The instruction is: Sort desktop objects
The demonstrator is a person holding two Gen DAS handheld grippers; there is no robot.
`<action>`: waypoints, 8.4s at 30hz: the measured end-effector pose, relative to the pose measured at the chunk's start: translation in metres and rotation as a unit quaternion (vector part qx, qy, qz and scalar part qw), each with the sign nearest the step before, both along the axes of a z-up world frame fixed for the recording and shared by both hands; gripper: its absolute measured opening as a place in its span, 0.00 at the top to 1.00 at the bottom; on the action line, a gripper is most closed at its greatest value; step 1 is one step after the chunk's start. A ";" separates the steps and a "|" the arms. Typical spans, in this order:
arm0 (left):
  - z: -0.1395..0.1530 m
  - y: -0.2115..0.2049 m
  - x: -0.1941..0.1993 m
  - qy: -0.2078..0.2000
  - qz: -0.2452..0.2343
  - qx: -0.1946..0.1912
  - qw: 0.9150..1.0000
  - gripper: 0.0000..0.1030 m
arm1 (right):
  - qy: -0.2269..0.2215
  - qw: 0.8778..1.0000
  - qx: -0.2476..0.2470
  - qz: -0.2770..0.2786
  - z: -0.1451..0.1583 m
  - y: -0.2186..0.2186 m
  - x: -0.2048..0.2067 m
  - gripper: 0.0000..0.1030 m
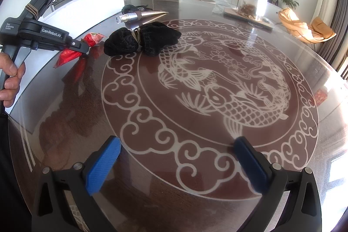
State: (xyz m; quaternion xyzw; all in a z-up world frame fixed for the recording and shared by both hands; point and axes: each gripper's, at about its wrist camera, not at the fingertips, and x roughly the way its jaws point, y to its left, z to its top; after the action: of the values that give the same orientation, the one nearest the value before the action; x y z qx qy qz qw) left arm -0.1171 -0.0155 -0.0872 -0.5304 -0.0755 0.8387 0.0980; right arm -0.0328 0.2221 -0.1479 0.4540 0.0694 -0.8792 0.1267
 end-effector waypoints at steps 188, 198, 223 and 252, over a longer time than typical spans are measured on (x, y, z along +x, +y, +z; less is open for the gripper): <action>-0.017 0.012 -0.006 0.090 0.062 -0.114 0.988 0.00 | 0.000 1.000 -0.002 0.009 -0.004 -0.030 -0.031 0.00; -0.017 0.012 -0.006 0.090 0.062 -0.114 0.988 0.00 | 0.000 1.000 -0.002 0.009 -0.004 -0.030 -0.031 0.00; -0.017 0.012 -0.006 0.090 0.062 -0.114 0.988 0.00 | 0.000 1.000 -0.002 0.009 -0.004 -0.030 -0.031 0.00; -0.017 0.013 -0.007 0.090 0.062 -0.114 0.988 0.00 | 0.000 1.000 -0.002 0.009 -0.004 -0.030 -0.031 0.00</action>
State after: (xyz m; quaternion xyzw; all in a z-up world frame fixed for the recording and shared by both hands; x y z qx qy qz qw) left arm -0.1237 -0.0029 -0.1044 -0.4551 -0.0029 0.8904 -0.0087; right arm -0.0642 0.1926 -0.1515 0.4530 0.0718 -0.8783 0.1350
